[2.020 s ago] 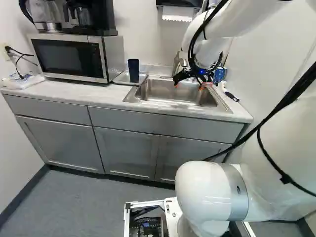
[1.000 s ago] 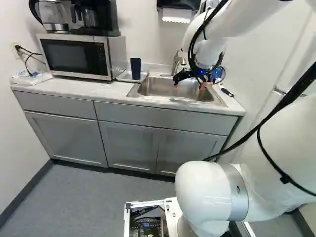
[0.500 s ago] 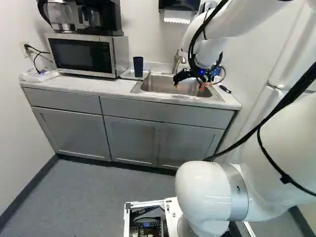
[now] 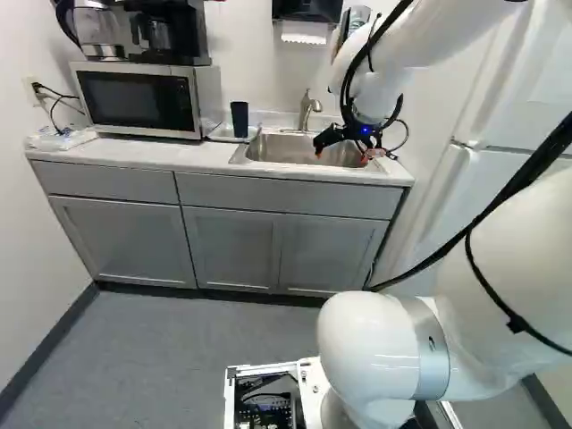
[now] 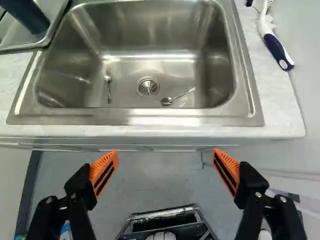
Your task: Rinse the cup and place it in the tray
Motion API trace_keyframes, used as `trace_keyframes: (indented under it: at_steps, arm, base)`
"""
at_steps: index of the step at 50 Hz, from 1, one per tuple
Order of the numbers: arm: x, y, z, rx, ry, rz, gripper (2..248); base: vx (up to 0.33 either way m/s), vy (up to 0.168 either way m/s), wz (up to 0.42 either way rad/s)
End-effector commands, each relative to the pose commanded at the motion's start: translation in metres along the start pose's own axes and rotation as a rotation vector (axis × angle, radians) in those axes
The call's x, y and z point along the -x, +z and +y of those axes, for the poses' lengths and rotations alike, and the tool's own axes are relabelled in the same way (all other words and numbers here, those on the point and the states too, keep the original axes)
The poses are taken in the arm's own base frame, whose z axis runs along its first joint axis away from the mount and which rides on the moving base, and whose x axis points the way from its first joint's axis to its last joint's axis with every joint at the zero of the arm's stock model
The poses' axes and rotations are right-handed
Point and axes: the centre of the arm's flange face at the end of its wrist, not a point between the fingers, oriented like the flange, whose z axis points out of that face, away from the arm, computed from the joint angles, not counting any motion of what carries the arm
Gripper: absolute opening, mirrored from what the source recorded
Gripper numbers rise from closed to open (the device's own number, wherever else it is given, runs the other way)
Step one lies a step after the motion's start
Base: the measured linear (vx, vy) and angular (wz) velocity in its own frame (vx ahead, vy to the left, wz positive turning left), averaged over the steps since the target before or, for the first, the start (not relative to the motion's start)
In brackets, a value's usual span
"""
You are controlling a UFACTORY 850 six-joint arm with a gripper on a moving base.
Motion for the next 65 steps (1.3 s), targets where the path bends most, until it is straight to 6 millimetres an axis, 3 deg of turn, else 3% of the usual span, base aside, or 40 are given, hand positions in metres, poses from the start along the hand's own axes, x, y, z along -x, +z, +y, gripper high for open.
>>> trace_keyframes:
  at_steps: [29,65]
  arm:
    - [0.0,0.0,0.0,0.0,0.0,0.0,247]
    - [0.0,0.0,0.0,0.0,0.0,0.0,247]
  base:
    - [-0.109,-0.009,-0.248]
    - [-0.09,0.039,-0.008]
